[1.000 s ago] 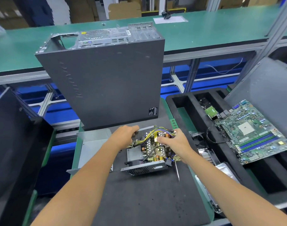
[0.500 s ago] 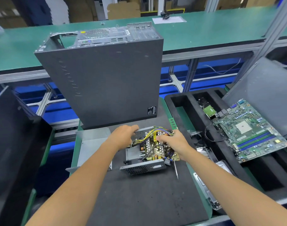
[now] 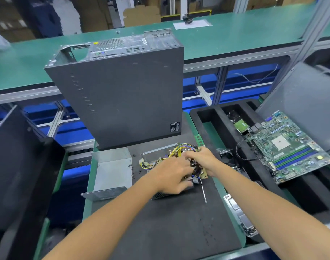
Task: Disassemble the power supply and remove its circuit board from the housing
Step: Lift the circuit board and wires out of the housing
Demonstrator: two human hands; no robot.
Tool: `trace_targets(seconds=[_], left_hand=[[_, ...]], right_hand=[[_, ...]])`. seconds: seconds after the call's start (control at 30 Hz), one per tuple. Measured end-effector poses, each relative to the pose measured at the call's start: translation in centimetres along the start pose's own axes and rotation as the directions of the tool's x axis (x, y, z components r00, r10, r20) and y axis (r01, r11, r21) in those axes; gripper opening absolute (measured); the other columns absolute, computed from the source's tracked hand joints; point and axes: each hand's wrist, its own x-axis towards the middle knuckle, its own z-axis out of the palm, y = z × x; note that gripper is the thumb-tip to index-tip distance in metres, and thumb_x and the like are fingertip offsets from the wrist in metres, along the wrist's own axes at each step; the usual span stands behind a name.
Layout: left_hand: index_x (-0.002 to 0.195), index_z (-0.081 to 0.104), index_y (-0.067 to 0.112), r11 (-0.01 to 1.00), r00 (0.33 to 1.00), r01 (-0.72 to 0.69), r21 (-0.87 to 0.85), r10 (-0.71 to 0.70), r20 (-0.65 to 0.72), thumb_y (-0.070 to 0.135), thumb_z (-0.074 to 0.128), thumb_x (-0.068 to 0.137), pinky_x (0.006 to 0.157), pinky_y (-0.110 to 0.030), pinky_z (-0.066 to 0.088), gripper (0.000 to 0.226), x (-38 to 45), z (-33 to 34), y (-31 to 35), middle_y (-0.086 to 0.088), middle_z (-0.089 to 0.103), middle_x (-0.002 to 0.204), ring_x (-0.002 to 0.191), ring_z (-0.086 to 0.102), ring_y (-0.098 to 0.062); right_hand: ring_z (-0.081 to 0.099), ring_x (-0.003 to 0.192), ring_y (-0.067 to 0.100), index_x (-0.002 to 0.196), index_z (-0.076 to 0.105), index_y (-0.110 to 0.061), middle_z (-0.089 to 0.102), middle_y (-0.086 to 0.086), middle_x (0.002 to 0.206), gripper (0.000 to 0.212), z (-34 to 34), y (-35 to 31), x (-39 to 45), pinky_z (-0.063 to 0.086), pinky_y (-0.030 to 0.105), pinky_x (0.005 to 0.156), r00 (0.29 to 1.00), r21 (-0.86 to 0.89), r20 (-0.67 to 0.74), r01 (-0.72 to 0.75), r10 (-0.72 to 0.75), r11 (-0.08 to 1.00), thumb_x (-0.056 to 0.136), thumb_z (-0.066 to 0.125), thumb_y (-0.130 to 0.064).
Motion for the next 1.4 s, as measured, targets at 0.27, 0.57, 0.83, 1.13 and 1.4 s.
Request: trace_targets(seconds=[0.27, 0.57, 0.83, 1.13, 1.4], left_hand=[[0.091, 0.056, 0.009, 0.974, 0.974, 0.223, 0.041, -0.224, 0.031, 0.029, 0.060, 0.084, 0.080, -0.038, 0.037, 0.023, 0.4, 2.5, 2.9, -0.008, 0.052, 0.103, 0.098, 0.048, -0.028], [0.083, 0.048, 0.013, 0.912, 0.922, 0.387, -0.135, -0.380, 0.074, 0.026, 0.061, 0.088, 0.069, -0.035, 0.043, 0.019, -1.1, 1.4, 3.6, -0.002, 0.052, 0.093, 0.083, 0.053, -0.023], [0.087, 0.038, 0.020, 0.931, 0.933, 0.359, -0.072, -0.355, 0.062, 0.030, 0.058, 0.089, 0.068, -0.035, 0.042, 0.023, -1.3, 2.0, 4.1, -0.003, 0.055, 0.100, 0.090, 0.055, -0.025], [0.088, 0.045, 0.018, 0.923, 0.927, 0.375, 0.085, -0.371, -0.063, 0.049, 0.051, 0.088, 0.064, -0.031, 0.030, 0.031, -1.1, 2.2, 4.7, -0.002, 0.056, 0.094, 0.087, 0.056, -0.025], [0.084, 0.067, 0.016, 0.864, 0.946, 0.303, 0.403, -0.323, -0.019, 0.055, 0.057, 0.084, 0.064, -0.032, 0.037, 0.040, 0.2, 2.1, 6.0, -0.003, 0.059, 0.088, 0.084, 0.057, -0.023]], right_hand=[[0.055, 0.106, 0.021, 0.122, 0.045, -0.007, 0.054, 0.007, 0.119, 0.076, 0.0, 0.2, -0.6, 0.046, 0.036, 0.086, 1.000, -0.015, -0.018, 0.010, -0.010, 1.000, 0.066, 0.084, -0.041], [0.041, 0.112, 0.021, 0.140, 0.039, -0.007, 0.043, 0.006, 0.137, 0.102, -0.8, 0.5, -0.2, 0.033, 0.038, 0.087, 0.991, 0.189, 0.099, -0.112, 0.094, 0.976, 0.058, 0.084, -0.048], [0.048, 0.104, 0.020, 0.133, 0.042, -0.003, 0.048, 0.003, 0.118, 0.090, -0.1, 0.4, -0.4, 0.039, 0.032, 0.080, 1.000, 0.078, -0.002, -0.007, 0.007, 0.997, 0.063, 0.082, -0.044], [0.051, 0.101, 0.022, 0.129, 0.046, -0.005, 0.050, 0.004, 0.114, 0.088, -0.3, -1.1, -0.6, 0.041, 0.034, 0.075, 0.999, 0.082, -0.023, -0.047, 0.049, 0.996, 0.061, 0.084, -0.046], [0.054, 0.106, 0.023, 0.121, 0.050, -0.006, 0.054, 0.004, 0.118, 0.087, -0.2, -0.9, -1.0, 0.042, 0.034, 0.078, 0.999, 0.068, -0.006, -0.052, 0.052, 0.996, 0.054, 0.084, -0.050]])
